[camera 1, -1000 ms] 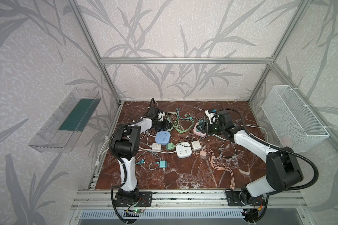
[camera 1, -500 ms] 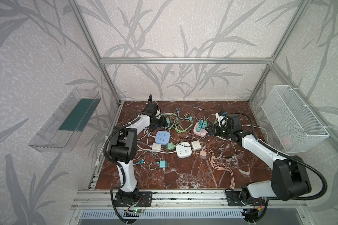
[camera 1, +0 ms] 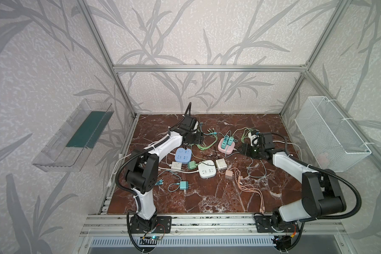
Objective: Pull the plug off the socket
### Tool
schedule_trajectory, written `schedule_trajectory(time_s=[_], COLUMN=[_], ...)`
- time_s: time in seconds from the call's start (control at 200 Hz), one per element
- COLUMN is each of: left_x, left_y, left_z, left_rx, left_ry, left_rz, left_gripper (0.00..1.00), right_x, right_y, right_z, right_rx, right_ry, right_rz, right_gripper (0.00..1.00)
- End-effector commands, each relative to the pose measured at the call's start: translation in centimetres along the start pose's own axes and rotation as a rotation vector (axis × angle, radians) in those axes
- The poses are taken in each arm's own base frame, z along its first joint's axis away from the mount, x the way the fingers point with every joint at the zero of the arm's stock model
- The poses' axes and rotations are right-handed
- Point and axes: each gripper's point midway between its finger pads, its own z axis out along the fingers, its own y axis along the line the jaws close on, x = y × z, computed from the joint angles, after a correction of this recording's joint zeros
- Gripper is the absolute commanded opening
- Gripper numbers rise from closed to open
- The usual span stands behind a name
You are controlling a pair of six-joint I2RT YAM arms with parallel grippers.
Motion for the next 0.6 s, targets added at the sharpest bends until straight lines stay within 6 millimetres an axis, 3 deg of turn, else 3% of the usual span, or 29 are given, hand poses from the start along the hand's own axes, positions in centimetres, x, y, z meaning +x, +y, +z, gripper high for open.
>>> schedule_trajectory(time_s=[0.0,0.3,0.595], left_x=[-1.4,-1.1,-0.2], left_y=[-2.0,-7.3,-10.1], left_z=[-0.1,1.8,2.4], left_rx=[0.010,0.031,0.021], left_ry=[-0.078,-0.127,-0.134], left_rz=[0.058,0.181,0.215], left_gripper=[0.77,0.77,0.77], right_x=[-0.5,-0.5,-1.0], right_y=[0.1,-0.5,-0.8], right_z=[0.3,1.9,3.5], right_rx=[-0.007,-0.004,-0.009], right_ry=[0.006,0.041,0.058], right_rz=[0.017,0.054,0.115], right_gripper=[0.55,0.54,0.55])
